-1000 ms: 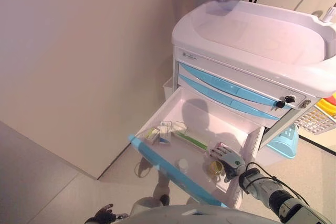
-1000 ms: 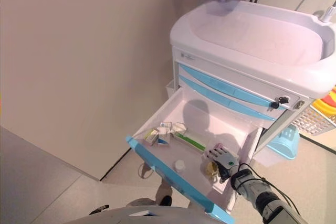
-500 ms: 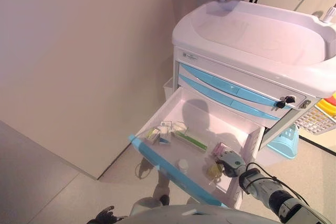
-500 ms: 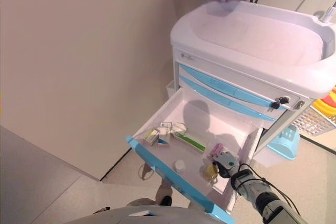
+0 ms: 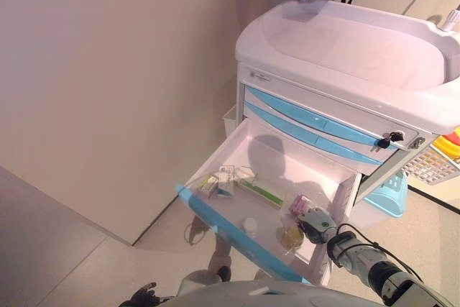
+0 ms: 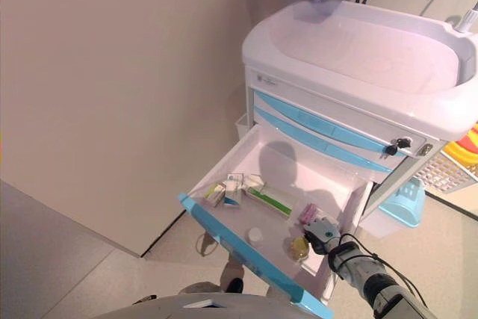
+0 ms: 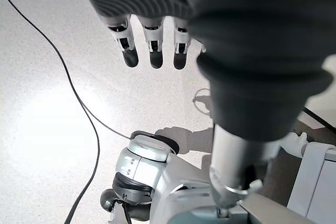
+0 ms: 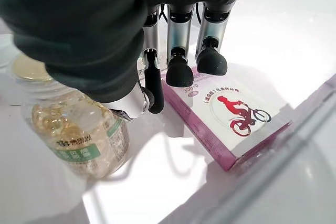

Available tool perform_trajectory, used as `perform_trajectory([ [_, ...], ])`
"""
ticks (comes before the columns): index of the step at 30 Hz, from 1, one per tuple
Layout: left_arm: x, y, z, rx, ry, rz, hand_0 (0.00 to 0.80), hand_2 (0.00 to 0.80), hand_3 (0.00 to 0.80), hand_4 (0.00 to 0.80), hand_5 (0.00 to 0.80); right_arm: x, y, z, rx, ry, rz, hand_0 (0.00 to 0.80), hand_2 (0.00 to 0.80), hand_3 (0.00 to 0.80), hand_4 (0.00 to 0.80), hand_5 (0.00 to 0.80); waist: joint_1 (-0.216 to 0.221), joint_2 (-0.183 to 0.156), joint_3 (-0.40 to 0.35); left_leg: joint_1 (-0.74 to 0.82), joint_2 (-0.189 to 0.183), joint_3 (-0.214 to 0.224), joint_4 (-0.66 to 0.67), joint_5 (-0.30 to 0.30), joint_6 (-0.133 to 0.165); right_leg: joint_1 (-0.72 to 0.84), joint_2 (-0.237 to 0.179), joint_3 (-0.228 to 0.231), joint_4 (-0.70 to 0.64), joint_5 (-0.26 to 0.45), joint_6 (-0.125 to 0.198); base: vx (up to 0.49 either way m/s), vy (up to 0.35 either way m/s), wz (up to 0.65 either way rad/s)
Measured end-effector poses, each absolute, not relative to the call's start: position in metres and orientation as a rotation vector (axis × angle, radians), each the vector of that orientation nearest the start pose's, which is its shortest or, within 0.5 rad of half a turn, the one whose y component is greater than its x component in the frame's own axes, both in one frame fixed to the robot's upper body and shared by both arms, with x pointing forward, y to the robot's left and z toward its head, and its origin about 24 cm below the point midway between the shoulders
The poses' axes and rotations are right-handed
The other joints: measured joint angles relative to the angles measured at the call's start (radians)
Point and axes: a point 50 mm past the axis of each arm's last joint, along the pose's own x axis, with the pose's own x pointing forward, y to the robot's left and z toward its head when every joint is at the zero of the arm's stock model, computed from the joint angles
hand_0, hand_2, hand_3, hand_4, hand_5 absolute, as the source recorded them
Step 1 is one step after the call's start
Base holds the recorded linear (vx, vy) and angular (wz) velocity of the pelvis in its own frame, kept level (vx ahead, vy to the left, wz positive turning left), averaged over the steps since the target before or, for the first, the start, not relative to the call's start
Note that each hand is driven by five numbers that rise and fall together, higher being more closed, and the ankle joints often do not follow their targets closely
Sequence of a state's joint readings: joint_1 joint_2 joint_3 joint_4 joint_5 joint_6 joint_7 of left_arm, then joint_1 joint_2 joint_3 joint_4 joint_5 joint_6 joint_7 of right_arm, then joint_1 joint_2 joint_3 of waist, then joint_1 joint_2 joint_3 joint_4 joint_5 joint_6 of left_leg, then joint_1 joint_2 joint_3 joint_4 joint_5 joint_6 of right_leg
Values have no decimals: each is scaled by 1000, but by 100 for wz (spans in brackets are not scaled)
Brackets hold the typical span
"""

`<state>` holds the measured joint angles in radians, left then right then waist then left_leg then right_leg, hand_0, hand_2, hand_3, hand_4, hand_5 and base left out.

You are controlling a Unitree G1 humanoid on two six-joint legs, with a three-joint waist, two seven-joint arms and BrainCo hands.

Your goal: Open the drawer and pick up the medicine

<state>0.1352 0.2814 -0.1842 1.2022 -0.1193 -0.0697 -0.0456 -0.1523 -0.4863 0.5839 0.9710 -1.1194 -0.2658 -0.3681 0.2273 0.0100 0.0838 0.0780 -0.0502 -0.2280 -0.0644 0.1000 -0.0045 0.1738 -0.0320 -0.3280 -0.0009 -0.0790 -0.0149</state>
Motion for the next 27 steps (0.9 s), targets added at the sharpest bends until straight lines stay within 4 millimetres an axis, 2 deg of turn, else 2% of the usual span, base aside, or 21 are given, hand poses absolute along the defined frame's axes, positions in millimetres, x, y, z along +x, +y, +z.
perform_trajectory([
  [1,43,244,-164,210,1279,49,0,0,0,0,0,185,-223,-105,-1646,223,757,0,0,0,0,0,-1,-1,0,0,1,4,0,0,0,0,0,1,0,0,0,0,0,0],
  [16,41,243,-164,215,1284,42,0,0,0,0,0,177,-222,-110,-1633,243,772,0,0,0,0,0,-9,-6,3,8,1,6,-1,-1,-1,6,1,14,0,0,1,0,0,0],
  [27,38,242,-165,209,1291,41,0,0,0,0,0,180,-206,-107,-1543,163,738,0,0,0,0,0,-15,-1,4,15,1,8,-13,1,-2,7,1,18,0,-2,3,0,0,0],
])
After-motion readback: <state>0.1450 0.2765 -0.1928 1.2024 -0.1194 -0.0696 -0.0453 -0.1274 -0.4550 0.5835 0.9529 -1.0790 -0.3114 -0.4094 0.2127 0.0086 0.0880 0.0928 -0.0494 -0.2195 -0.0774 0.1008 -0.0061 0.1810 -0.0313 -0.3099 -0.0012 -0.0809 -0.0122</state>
